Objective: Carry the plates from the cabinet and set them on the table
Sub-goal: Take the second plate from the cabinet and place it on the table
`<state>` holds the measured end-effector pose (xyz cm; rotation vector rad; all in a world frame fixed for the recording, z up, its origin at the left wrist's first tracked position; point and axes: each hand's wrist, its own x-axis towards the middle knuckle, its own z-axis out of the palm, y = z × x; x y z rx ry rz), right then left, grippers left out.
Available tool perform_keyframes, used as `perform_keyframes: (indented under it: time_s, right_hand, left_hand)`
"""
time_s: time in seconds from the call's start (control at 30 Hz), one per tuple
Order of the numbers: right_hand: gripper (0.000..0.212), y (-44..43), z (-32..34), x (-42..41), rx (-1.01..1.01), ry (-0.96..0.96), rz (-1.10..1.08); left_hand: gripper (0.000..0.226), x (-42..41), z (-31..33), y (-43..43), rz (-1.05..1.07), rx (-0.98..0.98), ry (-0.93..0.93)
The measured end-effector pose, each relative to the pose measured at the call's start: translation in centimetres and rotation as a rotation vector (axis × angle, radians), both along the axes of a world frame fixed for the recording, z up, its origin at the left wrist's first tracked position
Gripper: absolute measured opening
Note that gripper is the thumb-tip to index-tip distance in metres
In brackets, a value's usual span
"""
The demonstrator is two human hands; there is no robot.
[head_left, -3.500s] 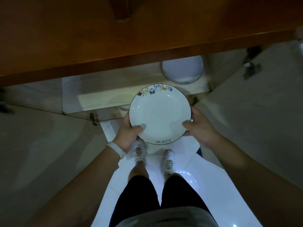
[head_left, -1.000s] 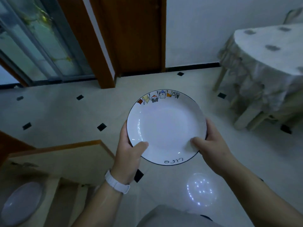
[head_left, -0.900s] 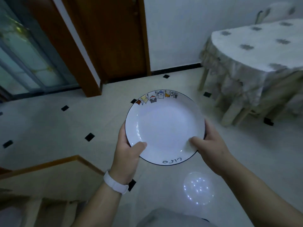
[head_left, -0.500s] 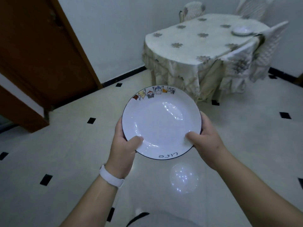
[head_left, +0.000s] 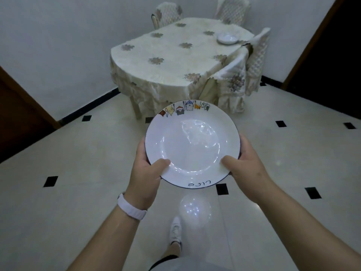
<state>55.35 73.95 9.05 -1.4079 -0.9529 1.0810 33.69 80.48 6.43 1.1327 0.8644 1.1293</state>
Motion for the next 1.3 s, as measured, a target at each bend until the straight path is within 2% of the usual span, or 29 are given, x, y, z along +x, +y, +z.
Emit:
perform_keyframes:
  time_s: [0.23,0.43,0.7,0.9,1.13,1.3]
  right_hand:
    - [0.061,9.2,1.8,1.6,-0.021,-0.114,-0.107]
    - [0.066,12.9,1.9,4.6,0.000,-0.112,-0.227]
    - [0.066,16.5,1.2,11.3,0.016,-0.056,-0.356]
    - [0.064,20.7,-0.5,20.1,0.032,-0.028,-0.381]
    - [0.059,25.9,-0.6,34.5,0.040,0.026,-0.335]
    - [0.072,28.4,-0.8,42.7,0.024,-0.019,-0.289]
  left_hand:
    - [0.068,2.5,-0.2,11.7,-0.123,0.024,-0.050]
    - [0.073,6.8,0.2,17.8,-0.238,0.027,-0.067]
    - [0.067,15.1,0.7,23.7,-0.354,0.010,-0.039]
    - [0.068,24.1,0.2,27.9,-0.346,0.022,0.005]
    - [0.072,38.2,1.2,32.3,-0.324,-0.005,0.039]
    - [0.074,46.0,1.7,35.1,-0.301,-0.013,0.054]
